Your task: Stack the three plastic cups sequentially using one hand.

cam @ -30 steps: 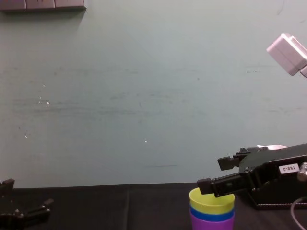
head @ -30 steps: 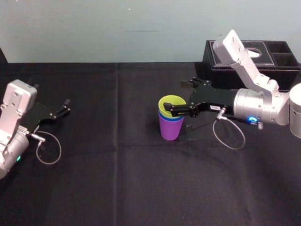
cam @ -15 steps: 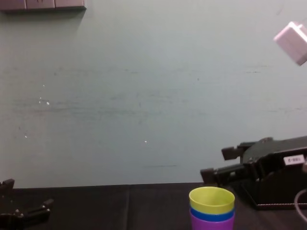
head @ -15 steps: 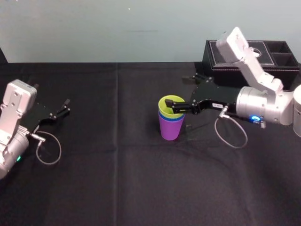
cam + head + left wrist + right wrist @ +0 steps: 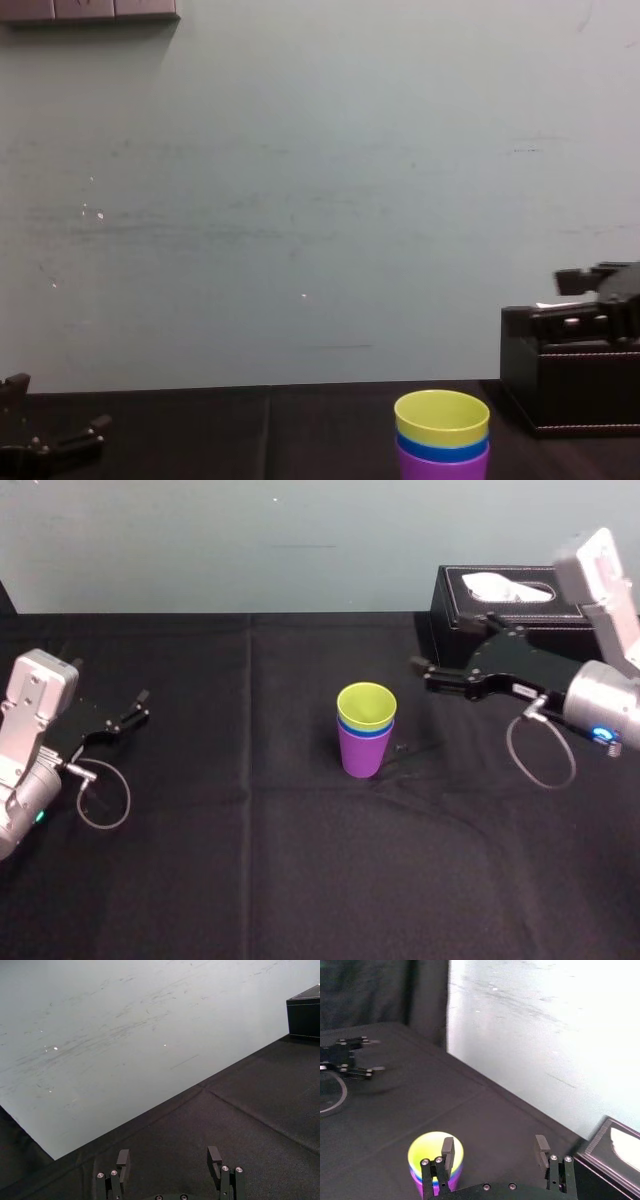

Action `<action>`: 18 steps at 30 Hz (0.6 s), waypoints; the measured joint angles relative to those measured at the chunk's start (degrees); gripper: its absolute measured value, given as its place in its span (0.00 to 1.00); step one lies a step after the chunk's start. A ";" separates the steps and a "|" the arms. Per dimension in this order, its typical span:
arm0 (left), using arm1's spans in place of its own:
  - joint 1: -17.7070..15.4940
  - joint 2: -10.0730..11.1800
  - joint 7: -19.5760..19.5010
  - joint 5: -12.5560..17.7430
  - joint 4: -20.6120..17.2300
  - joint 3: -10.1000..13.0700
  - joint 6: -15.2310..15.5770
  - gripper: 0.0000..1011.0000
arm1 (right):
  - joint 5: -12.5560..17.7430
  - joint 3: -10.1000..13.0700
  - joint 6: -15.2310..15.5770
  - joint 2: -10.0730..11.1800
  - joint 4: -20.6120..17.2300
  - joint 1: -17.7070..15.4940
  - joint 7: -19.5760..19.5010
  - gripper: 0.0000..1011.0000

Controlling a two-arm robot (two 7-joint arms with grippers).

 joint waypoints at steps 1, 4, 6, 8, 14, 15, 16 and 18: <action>0.00 0.00 0.00 0.00 0.00 0.00 0.00 1.00 | -0.01 0.45 -0.32 0.09 0.00 -0.47 -0.34 0.99; 0.00 0.00 0.00 0.00 0.00 0.00 0.00 1.00 | -0.40 2.05 -1.63 0.46 0.08 -2.19 -1.54 0.99; 0.00 0.00 0.00 0.00 0.00 0.00 0.00 1.00 | -1.16 2.96 -2.58 0.69 0.37 -3.30 -2.49 0.99; 0.00 0.00 0.00 0.00 0.00 0.00 0.00 1.00 | -1.70 3.57 -3.16 0.83 0.68 -3.99 -3.17 0.99; 0.00 0.00 0.00 0.00 0.00 0.00 0.00 1.00 | -4.22 4.76 -4.44 0.64 3.37 -5.92 -5.76 0.99; 0.00 0.00 0.00 0.00 0.00 0.00 0.00 1.00 | -4.77 4.89 -4.55 0.43 4.18 -6.15 -6.18 0.99; 0.00 0.00 0.00 0.00 0.00 0.00 0.00 1.00 | -5.02 4.92 -4.60 0.31 4.59 -6.26 -6.33 0.99; 0.00 0.00 0.00 0.00 0.00 0.00 0.00 1.00 | -5.49 5.00 -4.70 0.06 5.34 -6.47 -6.64 0.99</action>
